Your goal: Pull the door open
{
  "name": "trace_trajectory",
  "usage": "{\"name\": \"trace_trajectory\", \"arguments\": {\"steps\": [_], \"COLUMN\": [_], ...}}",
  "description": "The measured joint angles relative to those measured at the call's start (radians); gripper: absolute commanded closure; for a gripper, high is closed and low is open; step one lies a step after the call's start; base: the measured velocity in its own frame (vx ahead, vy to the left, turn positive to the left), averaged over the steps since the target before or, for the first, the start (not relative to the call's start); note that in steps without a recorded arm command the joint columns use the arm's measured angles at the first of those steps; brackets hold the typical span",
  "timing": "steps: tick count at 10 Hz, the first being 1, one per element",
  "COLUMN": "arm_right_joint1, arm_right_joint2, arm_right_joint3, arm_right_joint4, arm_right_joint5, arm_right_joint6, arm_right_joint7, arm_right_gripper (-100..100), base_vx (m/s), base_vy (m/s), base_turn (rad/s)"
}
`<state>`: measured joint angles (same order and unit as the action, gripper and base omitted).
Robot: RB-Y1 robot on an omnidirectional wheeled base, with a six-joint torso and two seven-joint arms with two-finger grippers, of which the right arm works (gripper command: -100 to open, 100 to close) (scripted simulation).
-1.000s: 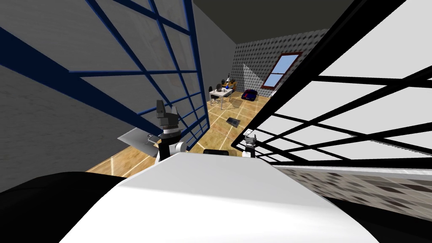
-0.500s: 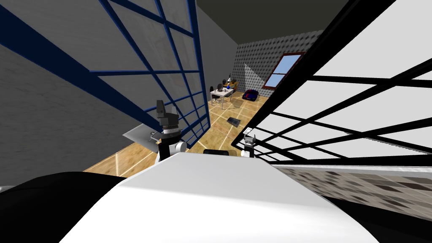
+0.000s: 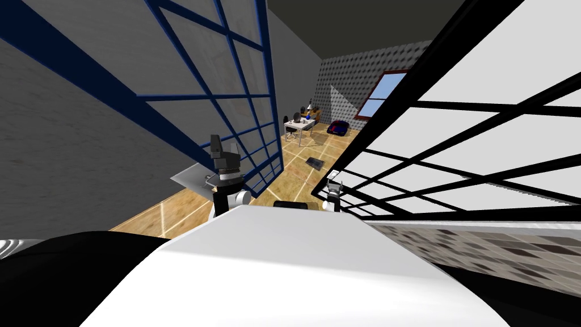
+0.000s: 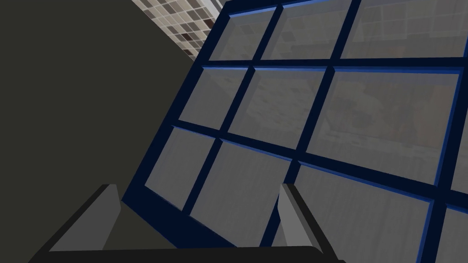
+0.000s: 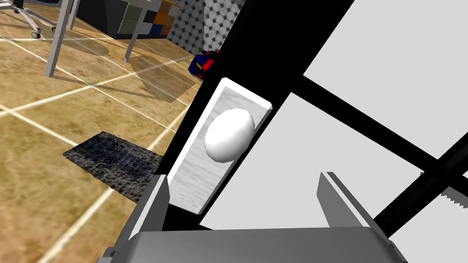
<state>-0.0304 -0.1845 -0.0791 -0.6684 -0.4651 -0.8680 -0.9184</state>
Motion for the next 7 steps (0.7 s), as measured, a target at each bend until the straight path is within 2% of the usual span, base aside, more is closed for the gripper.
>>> {"name": "trace_trajectory", "arguments": {"steps": [7], "arm_right_joint1": [-0.011], "arm_right_joint2": [0.017], "arm_right_joint3": [0.035], "arm_right_joint4": [-0.014], "arm_right_joint5": [-0.084], "arm_right_joint6": [0.007], "arm_right_joint7": [-0.178], "arm_right_gripper": [-100], "base_vx": [-0.06], "base_vy": [-0.001], "base_turn": [0.028]}}
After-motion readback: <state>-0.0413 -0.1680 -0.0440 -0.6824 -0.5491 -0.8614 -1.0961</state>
